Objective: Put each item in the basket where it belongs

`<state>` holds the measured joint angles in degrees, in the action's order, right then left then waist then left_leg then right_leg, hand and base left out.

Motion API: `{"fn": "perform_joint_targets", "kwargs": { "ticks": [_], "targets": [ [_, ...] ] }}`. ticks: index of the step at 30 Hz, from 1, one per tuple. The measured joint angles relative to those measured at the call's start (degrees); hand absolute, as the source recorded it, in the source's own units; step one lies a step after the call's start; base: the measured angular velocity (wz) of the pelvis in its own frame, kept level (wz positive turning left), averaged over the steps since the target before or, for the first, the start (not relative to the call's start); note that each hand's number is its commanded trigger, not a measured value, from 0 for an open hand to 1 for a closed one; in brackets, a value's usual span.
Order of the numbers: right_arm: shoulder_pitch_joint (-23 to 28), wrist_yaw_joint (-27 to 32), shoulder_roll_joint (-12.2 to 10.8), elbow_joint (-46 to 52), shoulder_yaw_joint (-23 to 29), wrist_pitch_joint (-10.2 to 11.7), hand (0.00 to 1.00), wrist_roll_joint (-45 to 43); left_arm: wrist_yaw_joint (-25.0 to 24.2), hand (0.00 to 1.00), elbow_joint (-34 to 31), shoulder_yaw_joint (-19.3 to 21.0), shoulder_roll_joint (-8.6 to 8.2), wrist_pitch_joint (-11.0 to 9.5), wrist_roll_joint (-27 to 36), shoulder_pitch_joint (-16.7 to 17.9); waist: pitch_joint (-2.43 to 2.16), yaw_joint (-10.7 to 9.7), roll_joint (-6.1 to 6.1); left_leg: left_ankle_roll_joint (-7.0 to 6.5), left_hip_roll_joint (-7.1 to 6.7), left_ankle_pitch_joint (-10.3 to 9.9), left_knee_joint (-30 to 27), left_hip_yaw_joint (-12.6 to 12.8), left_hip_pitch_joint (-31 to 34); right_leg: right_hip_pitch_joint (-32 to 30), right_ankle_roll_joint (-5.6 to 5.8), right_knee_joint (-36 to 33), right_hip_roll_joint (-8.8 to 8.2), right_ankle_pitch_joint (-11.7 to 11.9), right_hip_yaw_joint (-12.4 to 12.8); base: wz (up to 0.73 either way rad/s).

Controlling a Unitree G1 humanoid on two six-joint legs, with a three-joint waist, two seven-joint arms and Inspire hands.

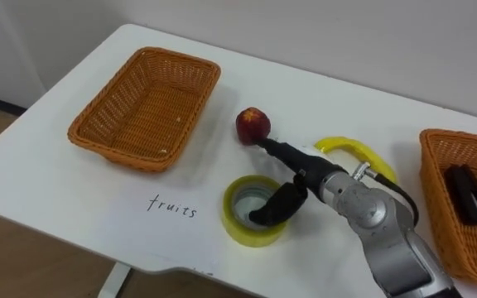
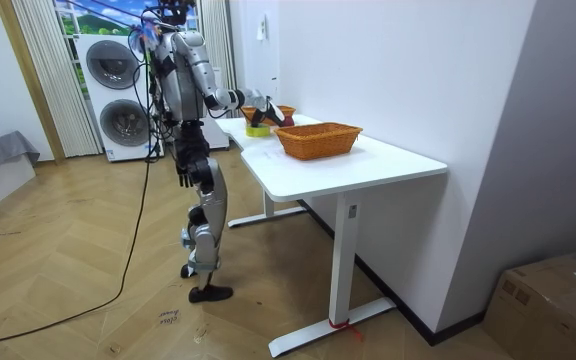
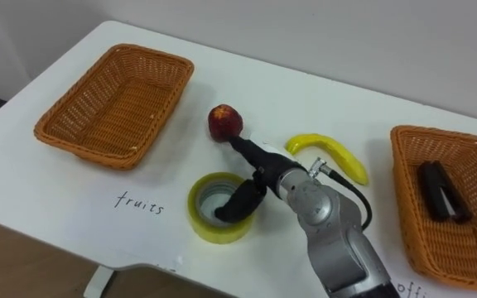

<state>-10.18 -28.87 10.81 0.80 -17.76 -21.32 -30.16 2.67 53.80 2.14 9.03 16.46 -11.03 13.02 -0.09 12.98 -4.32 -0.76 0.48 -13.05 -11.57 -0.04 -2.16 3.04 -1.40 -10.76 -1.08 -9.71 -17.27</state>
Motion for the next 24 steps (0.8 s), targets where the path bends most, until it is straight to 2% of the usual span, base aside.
{"fn": "perform_joint_targets", "kwargs": {
  "ticks": [7, 17, 24],
  "targets": [
    [0.0, -3.9, 0.6, 1.4, 0.3, -1.2, 0.0, -1.9, 0.0, 0.0, -0.1, 0.0, 0.0, 0.8, 0.0, -0.3, 0.01, 0.0, -0.03, -0.02, -0.01, 0.0, 0.0, 0.3, 0.0, -0.1, 0.0, 0.0, -0.02, 0.0, 0.0, 0.0],
    [-0.2, -7.5, 0.7, 2.0, 1.2, -1.5, 0.0, -4.4, 0.0, 0.0, -0.3, 0.1, 0.06, 0.7, 0.1, -0.3, 0.04, -0.1, -0.08, -0.03, 0.0, 0.0, 0.0, 0.3, 0.0, -0.1, 0.0, 0.0, -0.18, 0.0, -0.1, 0.0],
    [-0.6, -9.5, 0.7, 2.7, 1.1, -2.2, 0.0, -6.7, 0.0, 0.0, -0.3, 1.3, 0.77, 0.8, 0.2, -0.3, 0.44, 0.1, -0.95, -0.04, -0.06, 0.0, 0.0, 0.4, 0.1, -0.2, 0.01, 0.1, -0.08, 0.0, -0.1, 0.0]
  ]
}}
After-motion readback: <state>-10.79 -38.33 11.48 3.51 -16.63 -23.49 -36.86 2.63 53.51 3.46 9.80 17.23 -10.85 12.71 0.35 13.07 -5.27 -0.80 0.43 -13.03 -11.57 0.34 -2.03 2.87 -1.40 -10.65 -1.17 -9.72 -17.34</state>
